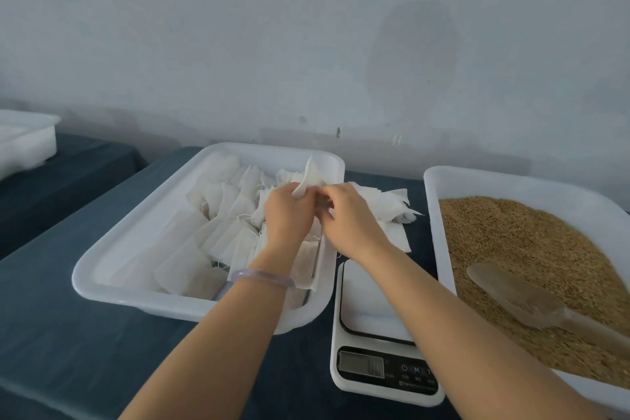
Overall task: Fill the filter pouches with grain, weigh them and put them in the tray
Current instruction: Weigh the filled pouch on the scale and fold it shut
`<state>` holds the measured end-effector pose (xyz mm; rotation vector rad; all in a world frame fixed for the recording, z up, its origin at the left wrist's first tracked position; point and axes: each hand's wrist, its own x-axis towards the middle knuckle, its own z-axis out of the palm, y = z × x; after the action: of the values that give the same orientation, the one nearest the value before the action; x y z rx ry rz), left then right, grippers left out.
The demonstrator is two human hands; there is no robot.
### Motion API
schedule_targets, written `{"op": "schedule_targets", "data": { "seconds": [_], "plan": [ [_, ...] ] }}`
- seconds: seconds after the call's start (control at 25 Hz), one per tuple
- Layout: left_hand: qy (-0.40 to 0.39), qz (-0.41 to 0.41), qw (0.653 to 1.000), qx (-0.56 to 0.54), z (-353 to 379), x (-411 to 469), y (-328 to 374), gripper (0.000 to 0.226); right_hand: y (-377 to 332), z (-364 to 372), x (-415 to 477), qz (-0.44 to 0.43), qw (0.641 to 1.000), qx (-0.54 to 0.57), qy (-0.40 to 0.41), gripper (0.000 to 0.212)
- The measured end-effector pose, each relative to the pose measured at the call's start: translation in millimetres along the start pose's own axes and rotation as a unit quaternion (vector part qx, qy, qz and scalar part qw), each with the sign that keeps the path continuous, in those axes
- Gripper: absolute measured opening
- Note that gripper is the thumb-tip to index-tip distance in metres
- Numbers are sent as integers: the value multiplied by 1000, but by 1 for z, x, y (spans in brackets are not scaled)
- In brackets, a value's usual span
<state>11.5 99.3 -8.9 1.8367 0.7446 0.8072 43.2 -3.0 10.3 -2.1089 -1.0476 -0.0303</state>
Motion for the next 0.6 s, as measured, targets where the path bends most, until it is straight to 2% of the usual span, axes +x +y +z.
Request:
{"op": "schedule_targets", "data": {
  "seconds": [0.12,0.24,0.44,0.52,0.6],
  "plan": [
    [-17,-48,999,-13,0,30,-1,22,-3,9,18,2,998,-29,-49,38],
    [-55,-89,994,4,8,51,5,32,2,14,42,36,990,-99,-93,47],
    [-115,-158,979,-48,31,72,-4,25,18,18,79,86,953,-228,-177,42],
    [-133,-192,968,-92,34,78,-11,24,23,23,84,82,939,-266,-201,47],
    [-121,-204,967,-89,38,82,-19,10,28,29,85,71,921,-308,-229,50]
  ]
}}
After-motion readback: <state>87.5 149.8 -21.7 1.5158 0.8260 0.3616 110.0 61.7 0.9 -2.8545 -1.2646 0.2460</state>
